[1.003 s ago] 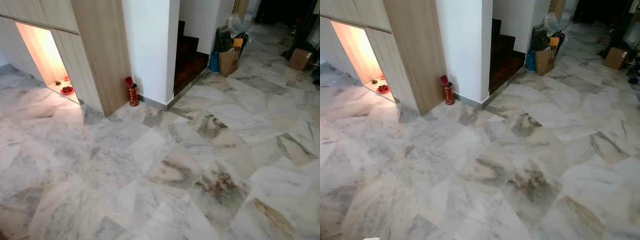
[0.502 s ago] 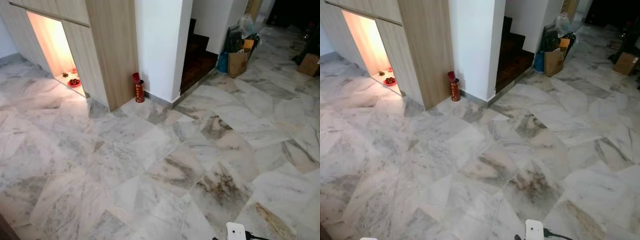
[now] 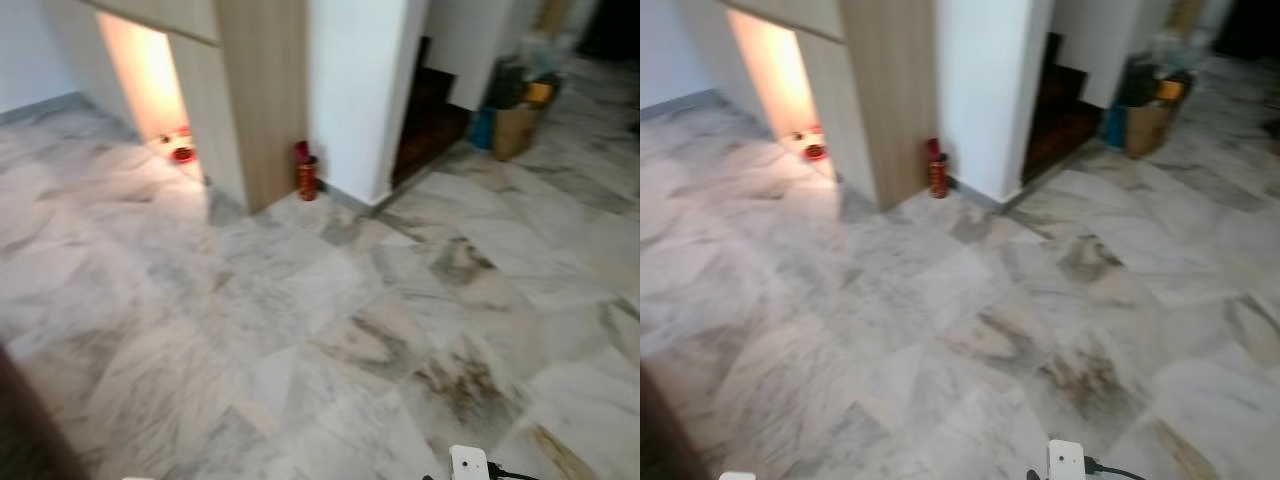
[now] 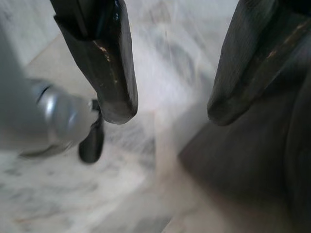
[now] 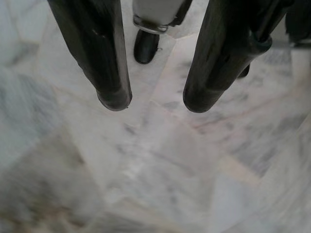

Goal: Move the pillow to the sofa from floor

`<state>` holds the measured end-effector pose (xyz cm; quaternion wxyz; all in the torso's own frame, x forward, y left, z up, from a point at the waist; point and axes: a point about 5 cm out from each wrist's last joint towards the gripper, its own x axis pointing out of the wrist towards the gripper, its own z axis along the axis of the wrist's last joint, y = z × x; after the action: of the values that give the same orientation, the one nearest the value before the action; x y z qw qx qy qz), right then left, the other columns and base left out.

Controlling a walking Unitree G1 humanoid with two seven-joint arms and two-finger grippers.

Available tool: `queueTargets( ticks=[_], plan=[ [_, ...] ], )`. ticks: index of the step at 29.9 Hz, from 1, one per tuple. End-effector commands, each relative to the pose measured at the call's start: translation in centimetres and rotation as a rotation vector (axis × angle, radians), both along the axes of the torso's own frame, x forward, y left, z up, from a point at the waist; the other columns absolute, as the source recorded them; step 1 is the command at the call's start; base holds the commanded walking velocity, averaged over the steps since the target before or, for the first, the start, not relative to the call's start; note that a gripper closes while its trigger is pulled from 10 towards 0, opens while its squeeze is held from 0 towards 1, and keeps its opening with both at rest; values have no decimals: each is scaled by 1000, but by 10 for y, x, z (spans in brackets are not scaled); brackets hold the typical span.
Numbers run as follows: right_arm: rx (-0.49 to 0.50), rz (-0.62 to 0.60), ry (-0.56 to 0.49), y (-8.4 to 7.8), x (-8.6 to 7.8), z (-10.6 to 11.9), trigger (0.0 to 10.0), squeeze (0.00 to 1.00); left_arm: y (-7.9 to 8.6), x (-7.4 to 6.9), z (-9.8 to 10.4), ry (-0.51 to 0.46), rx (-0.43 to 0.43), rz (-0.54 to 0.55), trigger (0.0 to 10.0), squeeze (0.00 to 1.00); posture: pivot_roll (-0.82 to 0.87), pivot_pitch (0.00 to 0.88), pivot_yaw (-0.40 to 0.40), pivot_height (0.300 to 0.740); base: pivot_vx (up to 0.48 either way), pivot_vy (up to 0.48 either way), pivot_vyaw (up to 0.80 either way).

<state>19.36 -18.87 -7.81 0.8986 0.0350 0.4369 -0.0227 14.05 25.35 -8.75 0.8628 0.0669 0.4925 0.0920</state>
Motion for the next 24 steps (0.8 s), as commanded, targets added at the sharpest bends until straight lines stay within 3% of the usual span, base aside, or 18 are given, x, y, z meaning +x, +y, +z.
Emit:
queueTargets(
  ticks=[1,7,24],
  plan=[
    [-1,19,10,2,-2,-1,10000,0,4,-10,-3,26,-5,29,10000,0,74,68,6,740,0,0,800],
    [3,34,6,3,-2,-1,10000,0,6,-16,-4,39,-10,25,10000,0,70,78,8,740,0,0,800],
    [-2,70,17,6,-3,-2,10000,0,1,-12,-4,29,-11,72,10000,0,86,97,-2,740,0,0,800]
  ],
)
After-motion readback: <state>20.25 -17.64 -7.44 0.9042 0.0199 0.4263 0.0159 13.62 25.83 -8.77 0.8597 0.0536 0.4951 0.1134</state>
